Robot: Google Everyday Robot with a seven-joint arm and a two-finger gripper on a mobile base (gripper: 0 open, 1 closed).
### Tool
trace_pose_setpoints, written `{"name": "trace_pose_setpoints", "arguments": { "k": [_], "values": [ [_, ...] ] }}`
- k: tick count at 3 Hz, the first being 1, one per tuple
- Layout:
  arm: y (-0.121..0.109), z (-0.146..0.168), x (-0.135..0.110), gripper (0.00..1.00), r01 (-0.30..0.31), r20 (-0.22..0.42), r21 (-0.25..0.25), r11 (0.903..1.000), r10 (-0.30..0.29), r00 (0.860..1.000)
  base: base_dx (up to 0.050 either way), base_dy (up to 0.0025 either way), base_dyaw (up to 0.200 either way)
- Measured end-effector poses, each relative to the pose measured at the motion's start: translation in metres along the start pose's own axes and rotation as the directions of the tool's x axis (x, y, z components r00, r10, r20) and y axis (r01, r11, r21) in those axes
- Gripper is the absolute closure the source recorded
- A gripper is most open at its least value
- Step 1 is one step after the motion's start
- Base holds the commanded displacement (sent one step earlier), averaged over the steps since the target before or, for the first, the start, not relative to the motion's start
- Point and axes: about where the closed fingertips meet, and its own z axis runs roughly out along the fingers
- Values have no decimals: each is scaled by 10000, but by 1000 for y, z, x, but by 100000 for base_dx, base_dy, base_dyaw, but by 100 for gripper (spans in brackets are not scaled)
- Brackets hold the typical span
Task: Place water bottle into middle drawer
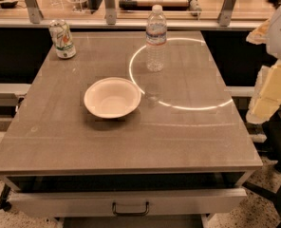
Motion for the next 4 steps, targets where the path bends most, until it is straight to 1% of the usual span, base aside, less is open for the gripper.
{"name": "trace_pose_setpoints", "arguments": {
  "k": [3,4],
  "values": [
    [0,0,0,0,0,1,4,10000,0,10000,-5000,0,5],
    [0,0,0,0,0,1,4,10000,0,10000,0,0,0]
  ]
}}
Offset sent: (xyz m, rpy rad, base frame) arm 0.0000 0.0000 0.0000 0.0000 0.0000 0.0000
